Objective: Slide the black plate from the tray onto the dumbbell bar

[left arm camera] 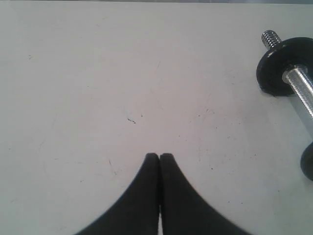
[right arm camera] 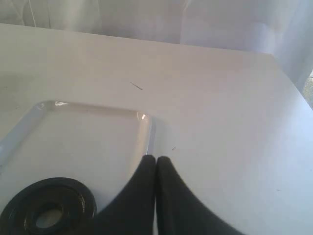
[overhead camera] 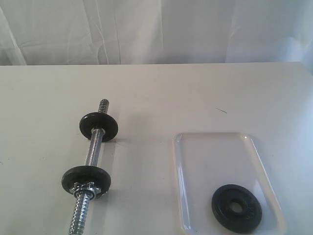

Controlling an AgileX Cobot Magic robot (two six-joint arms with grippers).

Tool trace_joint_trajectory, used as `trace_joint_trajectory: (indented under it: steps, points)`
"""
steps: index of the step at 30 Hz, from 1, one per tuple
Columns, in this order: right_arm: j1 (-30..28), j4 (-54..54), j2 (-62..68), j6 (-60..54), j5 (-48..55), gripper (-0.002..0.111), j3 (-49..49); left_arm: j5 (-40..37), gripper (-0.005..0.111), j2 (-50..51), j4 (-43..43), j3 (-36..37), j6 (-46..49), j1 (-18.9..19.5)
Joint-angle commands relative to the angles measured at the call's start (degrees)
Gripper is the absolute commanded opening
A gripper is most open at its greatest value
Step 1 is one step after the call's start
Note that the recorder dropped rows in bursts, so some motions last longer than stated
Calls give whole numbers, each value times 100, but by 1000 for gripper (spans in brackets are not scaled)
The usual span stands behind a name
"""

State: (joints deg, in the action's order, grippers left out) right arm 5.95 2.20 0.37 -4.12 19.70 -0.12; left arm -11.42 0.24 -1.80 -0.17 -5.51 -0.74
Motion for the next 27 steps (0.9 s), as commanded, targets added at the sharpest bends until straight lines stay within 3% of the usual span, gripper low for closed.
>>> trace_joint_trajectory:
  steps: [1,5,10,11,13,16,22,27]
  points:
    - [-31,-46,-37,-17,-46,0,12,11,0,-24,-1,17,-11,1]
    - [-31,-46,-37,-17,-46,0,12,628,0,-24,-1,17,-11,1]
    - [66,-46,-37,-17,-46,0,12,2626,0,-24,-1,17,-11,1]
    - [99,-46,-37,-17,-46,0,12,3531,0,-24,-1,17,-11,1]
    - [99,-46,-37,-17,-46,0,12,4468,0,-24,-1,17,-11,1]
    - [99,-46,-37,-17,-46,0,12,5440,0,-24,-25,17,-11,1]
    - [99,-46,-37,-17,-46,0,12,6498,0,-24,-136,17,-298,1]
    - [173,-35,-37,-17,-46,0,12,6658,0,-24,-415,17,-458,1]
